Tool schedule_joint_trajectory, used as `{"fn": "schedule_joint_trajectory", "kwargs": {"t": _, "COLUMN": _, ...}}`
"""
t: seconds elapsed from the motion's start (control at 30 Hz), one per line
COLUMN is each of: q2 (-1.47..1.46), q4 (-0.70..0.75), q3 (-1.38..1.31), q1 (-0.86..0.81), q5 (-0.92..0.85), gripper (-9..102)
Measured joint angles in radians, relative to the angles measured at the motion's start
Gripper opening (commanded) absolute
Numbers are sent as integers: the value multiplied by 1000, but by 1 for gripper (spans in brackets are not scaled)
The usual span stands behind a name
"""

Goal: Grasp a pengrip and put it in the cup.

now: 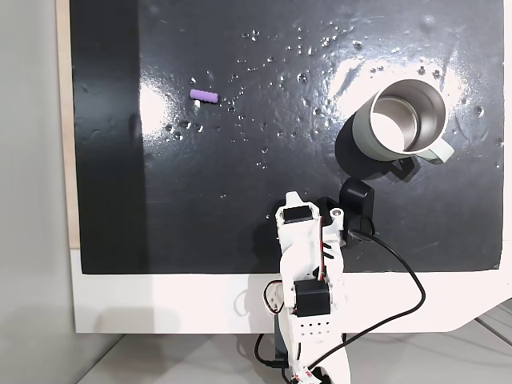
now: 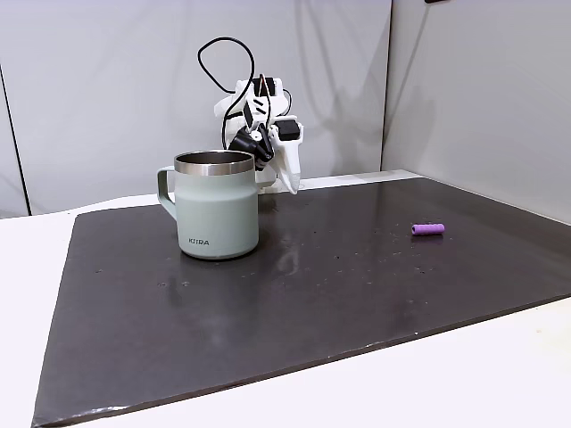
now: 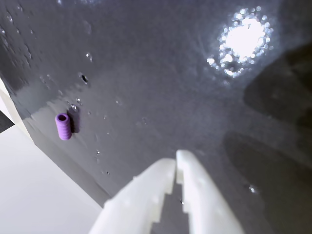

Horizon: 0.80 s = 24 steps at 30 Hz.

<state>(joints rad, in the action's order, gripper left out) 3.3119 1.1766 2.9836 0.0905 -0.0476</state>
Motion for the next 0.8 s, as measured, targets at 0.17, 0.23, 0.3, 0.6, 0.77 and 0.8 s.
{"fn": "schedule_joint_trajectory", "kwargs": {"t": 0.17, "q2": 0, "q4": -15, "q3": 5, "q1": 0, "q5": 0, "gripper": 0}}
{"fn": "schedule_joint_trajectory", "kwargs": {"t": 0.23, "q2": 0, "q4": -17, "q3": 5, "q1": 0, "q5": 0, "gripper": 0}}
{"fn": "schedule_joint_trajectory", "kwargs": {"t": 0.3, "q2": 0, "q4": -17, "q3": 5, "q1": 0, "q5": 0, "gripper": 0}}
{"fn": "schedule_joint_trajectory", "kwargs": {"t": 0.6, "q2": 0, "q4": -29, "q3": 9, "q1": 0, "q5": -17, "gripper": 0}}
{"fn": "schedule_joint_trajectory", "kwargs": {"t": 0.77, "q2": -2, "q4": -123, "q3": 2, "q1": 34, "q5": -58, "gripper": 0}}
{"fn": "schedule_joint_trajectory", "kwargs": {"t": 0.8, "q2": -9, "q4": -123, "q3": -15, "q1": 60, "q5": -66, "gripper": 0}}
